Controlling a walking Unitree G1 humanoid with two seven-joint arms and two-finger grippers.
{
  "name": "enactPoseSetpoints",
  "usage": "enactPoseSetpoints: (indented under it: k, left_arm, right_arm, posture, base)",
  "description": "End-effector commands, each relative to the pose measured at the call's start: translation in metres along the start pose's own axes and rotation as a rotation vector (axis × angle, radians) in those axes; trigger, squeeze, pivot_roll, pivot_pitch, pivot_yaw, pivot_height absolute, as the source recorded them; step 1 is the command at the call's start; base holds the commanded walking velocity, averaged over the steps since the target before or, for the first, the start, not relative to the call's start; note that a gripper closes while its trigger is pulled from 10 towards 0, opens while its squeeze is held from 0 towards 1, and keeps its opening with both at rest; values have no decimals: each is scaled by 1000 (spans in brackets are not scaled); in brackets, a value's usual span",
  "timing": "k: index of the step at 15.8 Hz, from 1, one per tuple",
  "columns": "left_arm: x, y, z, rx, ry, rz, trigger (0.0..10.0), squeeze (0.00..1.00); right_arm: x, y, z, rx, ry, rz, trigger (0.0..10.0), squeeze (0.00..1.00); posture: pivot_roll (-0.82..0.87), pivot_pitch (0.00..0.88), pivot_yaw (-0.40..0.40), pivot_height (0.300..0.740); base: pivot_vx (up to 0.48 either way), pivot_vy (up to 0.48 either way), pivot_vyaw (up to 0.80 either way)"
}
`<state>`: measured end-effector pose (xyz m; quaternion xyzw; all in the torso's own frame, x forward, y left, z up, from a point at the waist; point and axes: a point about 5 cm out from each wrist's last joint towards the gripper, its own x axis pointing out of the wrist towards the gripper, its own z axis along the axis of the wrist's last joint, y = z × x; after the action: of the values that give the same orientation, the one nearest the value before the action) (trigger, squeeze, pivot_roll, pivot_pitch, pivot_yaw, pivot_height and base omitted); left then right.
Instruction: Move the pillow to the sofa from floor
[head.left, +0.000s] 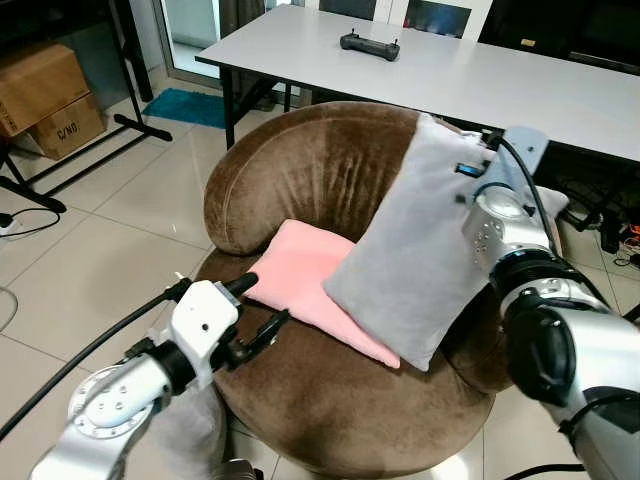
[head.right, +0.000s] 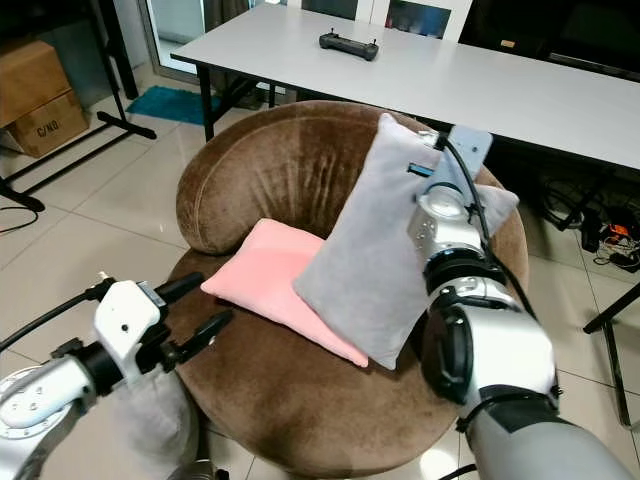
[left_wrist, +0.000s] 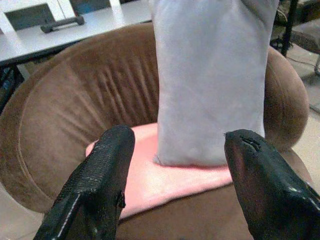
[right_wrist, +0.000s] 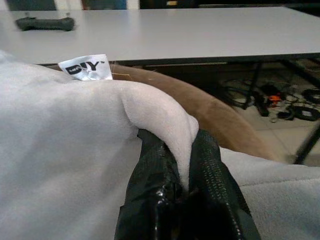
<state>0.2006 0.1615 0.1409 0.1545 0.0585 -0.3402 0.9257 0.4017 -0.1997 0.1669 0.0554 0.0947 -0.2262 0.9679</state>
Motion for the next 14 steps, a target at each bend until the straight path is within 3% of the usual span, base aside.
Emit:
enactPoseSetpoints:
  k: [1, 3, 5, 6, 8, 12, 14]
  left_arm:
    - [-3, 0, 4, -2, -3, -14, 10000, 0]
    - [-5, 1, 4, -2, 4, -15, 10000, 0]
    - [-6, 2, 5, -1, 11, -18, 10000, 0]
    - [-6, 2, 5, 0, 12, -17, 10000, 0]
    - [-6, 2, 6, -1, 12, -14, 10000, 0]
    - [-3, 4, 5, 7, 19, -12, 10000, 0]
    - [0, 7, 5, 17, 14, -2, 10000, 0]
  right_arm:
    - [3, -3, 17, 35, -49, -25, 10000, 0]
    - [3, 0, 16, 49, -28, 25, 10000, 0]
    - [-1, 16, 11, 45, 11, 183, 10000, 51]
    - [-2, 22, 12, 74, 12, 227, 10000, 1000]
    - [-3, 27, 16, 87, -6, 252, 10000, 1000]
    - [-2, 24, 26, -15, -71, 236, 10000, 1000]
    - [-1, 21, 30, -19, -85, 228, 10000, 1000]
  posture:
    - [227, 0, -98, 740]
    - [231, 0, -97, 740]
    - [231, 0, -97, 740]
    - [231, 0, -97, 740]
    - [231, 0, -97, 740]
    - [239, 0, -103, 740]
    - [234, 0, -97, 740]
  base:
    - [0, 0, 0]
    - [0, 0, 0]
    - [0, 0, 0]
    - [0, 0, 0]
    - [0, 0, 0]
    - [0, 0, 0]
    - [0, 0, 0]
